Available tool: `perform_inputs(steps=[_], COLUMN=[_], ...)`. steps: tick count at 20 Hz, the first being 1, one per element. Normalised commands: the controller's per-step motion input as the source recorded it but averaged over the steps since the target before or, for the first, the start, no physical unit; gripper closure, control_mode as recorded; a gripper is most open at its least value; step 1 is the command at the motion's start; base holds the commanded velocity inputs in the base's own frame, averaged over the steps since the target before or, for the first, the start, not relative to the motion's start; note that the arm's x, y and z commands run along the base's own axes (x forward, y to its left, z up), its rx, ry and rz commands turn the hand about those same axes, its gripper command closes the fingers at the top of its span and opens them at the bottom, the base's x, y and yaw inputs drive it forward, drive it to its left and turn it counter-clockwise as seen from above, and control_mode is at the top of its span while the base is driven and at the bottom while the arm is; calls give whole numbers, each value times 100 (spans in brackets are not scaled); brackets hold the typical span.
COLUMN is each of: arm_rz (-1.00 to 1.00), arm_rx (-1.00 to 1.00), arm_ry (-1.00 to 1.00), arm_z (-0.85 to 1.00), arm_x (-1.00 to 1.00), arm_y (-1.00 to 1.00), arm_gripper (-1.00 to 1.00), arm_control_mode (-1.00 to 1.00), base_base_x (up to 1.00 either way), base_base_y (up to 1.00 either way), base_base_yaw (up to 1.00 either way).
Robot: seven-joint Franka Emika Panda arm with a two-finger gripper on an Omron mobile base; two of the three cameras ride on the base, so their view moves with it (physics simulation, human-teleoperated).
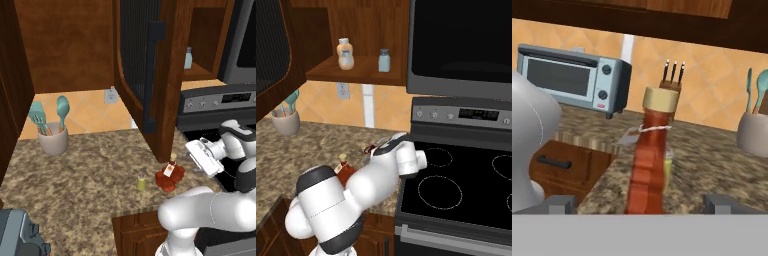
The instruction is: Put the shaker and condiment bottle from the counter next to their counterparts in the cabinet.
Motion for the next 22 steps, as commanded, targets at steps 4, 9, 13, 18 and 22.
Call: perform_inputs(steps=[4,9,13,18,22], arm_rz=[0,0,0,0,0], arm_rx=[0,0,0,0,0], arm_ry=[1,1,0,3,5], arm_z=[-23,-6,0,-12,-12], arm_x=[17,16,3,13,21], arm_y=[0,0,0,0,0], arm_gripper=[-100,-100,-100,-100,-100], arm_control_mode=[-100,-100,-100,-100,-100], base_base_x=[0,0,0,0,0], base_base_y=[0,0,0,0,0], base_base_yaw=[0,0,0,0,0])
